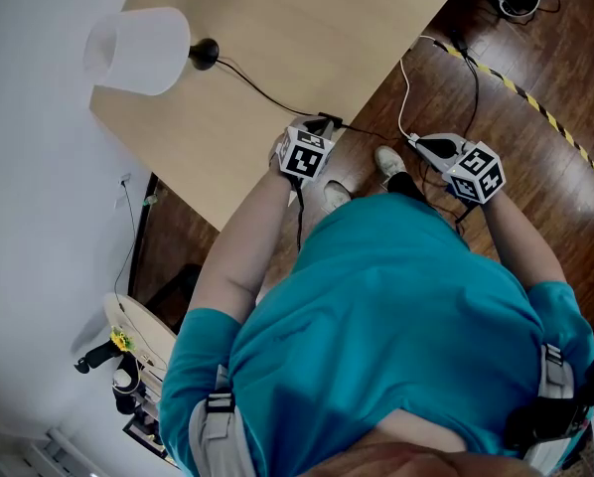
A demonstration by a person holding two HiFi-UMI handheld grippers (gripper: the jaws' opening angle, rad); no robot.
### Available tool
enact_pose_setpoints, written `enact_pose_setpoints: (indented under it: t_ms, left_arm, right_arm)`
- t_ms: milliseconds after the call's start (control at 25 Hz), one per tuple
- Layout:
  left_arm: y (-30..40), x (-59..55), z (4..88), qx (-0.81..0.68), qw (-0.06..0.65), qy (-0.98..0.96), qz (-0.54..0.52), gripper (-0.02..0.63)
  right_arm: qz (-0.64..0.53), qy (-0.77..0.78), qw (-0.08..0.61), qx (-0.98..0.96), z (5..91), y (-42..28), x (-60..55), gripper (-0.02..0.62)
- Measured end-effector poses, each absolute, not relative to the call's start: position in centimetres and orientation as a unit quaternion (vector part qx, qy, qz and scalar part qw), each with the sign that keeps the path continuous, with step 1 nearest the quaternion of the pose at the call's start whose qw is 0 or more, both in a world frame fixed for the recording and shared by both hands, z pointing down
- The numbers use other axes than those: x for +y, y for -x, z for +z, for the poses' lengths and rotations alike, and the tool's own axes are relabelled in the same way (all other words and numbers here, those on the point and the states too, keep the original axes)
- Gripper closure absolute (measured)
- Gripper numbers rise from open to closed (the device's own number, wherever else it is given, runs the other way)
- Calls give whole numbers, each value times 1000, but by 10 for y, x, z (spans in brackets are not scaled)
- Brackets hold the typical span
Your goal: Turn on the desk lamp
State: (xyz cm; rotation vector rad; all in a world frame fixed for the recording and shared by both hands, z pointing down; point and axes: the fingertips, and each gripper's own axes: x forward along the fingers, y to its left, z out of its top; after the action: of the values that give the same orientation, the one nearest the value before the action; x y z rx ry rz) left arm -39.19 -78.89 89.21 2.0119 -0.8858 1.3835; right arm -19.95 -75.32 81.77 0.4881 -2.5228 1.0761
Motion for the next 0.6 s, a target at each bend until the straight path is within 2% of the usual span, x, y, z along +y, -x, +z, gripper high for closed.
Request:
enact_pose_setpoints:
  t_ms: [240, 480, 600]
  left_arm:
    - [391, -787, 895, -320, 265, -733, 539, 604]
    - [386, -785, 895, -295, 229, -720, 585, 606]
    - [387, -784, 895, -295, 242, -720, 580, 604]
  right_arm:
    - [381, -172, 176, -891, 818, 200, -752, 594]
    - [381, -171, 176, -891, 816, 201, -752, 594]
    - [381, -171, 176, -891, 816, 202, -752, 594]
